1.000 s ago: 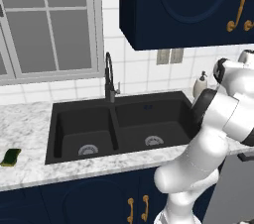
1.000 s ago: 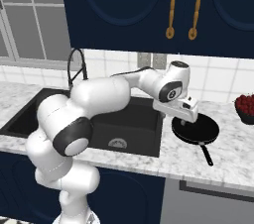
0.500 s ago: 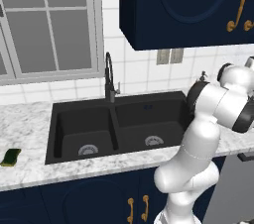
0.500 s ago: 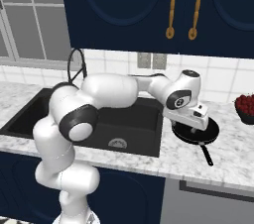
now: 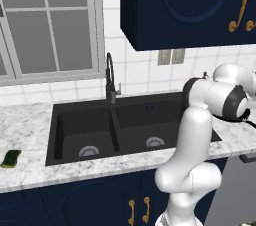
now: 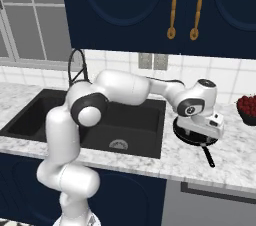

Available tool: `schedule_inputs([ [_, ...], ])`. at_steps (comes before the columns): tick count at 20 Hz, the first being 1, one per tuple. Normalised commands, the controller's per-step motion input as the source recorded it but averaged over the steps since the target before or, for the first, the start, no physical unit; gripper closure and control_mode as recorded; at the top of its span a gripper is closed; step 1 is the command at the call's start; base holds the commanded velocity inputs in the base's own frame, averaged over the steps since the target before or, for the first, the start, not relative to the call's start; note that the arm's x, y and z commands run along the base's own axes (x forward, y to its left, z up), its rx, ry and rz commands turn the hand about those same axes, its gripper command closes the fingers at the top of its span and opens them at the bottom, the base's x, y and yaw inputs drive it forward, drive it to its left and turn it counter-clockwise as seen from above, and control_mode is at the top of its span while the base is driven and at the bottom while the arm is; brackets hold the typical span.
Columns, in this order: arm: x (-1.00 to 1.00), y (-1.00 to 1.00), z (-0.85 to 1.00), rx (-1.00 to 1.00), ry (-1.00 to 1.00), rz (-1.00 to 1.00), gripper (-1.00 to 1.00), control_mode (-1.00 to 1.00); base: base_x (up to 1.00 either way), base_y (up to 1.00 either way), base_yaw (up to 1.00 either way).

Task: Pick the pan and sponge and place them into the sink. Then turn on the water.

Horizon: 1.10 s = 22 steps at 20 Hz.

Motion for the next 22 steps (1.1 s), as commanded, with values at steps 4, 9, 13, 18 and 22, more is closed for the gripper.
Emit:
schedule_inputs([
  [4,0.00,-0.30,-0.20,0.00,0.05,0.00,-1.00,-1.00,0.00,0.00,0.00],
  [9,0.00,-0.20,-0.23,0.00,0.06,0.00,-1.00,-1.00,0.00,0.00,0.00],
  [13,0.07,-0.25,-0.33,0.00,0.01,0.00,-1.00,-1.00,0.00,0.00,0.00],
  [18,0.14,-0.09,-0.56,-0.02,0.00,0.00,-1.00,-1.00,0.00,0.00,0.00],
  [22,0.22,0.00,-0.52,-0.03,0.03,0.02,-1.00,-1.00,0.00,0.00,0.00],
])
